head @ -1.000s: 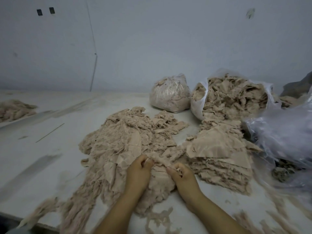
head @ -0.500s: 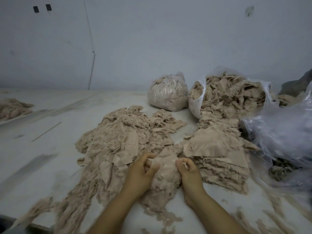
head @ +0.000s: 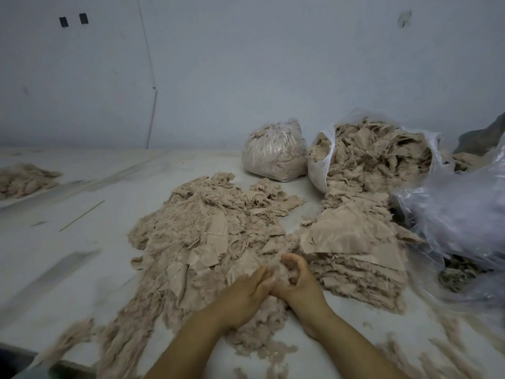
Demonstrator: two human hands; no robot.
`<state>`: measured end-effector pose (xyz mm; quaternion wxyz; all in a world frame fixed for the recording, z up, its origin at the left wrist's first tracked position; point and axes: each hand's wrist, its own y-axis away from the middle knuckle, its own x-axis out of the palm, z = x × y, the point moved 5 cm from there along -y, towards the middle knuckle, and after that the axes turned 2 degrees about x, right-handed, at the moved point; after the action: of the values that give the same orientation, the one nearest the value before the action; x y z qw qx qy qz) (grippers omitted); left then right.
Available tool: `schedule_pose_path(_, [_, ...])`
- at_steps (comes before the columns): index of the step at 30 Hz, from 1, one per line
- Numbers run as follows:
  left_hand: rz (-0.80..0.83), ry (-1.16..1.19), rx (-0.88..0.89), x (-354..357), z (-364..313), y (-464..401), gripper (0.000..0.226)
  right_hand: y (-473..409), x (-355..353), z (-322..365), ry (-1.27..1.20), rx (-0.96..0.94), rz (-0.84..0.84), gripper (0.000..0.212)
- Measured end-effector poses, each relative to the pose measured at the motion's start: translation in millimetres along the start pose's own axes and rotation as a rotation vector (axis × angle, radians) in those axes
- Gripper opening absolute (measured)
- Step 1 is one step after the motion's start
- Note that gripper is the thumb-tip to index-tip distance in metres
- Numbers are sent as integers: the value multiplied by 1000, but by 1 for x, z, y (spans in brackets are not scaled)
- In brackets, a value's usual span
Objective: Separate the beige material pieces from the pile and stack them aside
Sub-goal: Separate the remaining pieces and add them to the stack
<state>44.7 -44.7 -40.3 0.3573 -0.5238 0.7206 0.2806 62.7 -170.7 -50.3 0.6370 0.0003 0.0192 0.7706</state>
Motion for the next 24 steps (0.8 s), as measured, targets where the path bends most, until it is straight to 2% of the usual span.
schedule_pose_path(3, [30, -182, -33, 4, 13, 0, 65, -1, 2, 2, 65, -24, 5, 54])
schedule_pose_path(5, [71, -316, -108, 3, 22, -2, 89, -1, 0, 1, 27, -19, -9, 50])
schedule_pose_path(7, [102, -416, -178, 1, 30, -2, 102, 1, -8, 2, -29, -12, -56, 49])
schedule_pose_path(9, [81, -444, -173, -3, 34, -2, 101, 0, -17, 3, -79, 11, -117, 44])
schedule_pose_path(11, [29, -424, -89, -3, 31, -1, 108, -1, -19, 3, -68, 41, -115, 35])
schedule_pose_path(14, [9, -438, 107, 4, 14, 2, 120, -3, -13, 7, 225, 3, -14, 29])
schedule_pose_path(16, [53, -467, 117, 10, 15, 5, 125, -1, -4, 9, 515, -77, 90, 17])
schedule_pose_path(17, [62, -492, 87, 9, 19, 6, 127, 0, 0, 10, 573, -112, 139, 16])
schedule_pose_path(18, [82, -507, 42, 7, 24, 7, 124, 0, 0, 10, 584, -133, 150, 28])
schedule_pose_path(20, [112, -505, -38, -1, 34, 9, 114, -3, -10, 12, 481, -136, 59, 37])
schedule_pose_path(22, [123, -514, -85, -5, 40, 9, 107, -5, -25, 14, 360, -141, -97, 28])
schedule_pose_path(24, [124, -496, -89, -7, 40, 9, 103, -6, -29, 13, 311, -145, -138, 22])
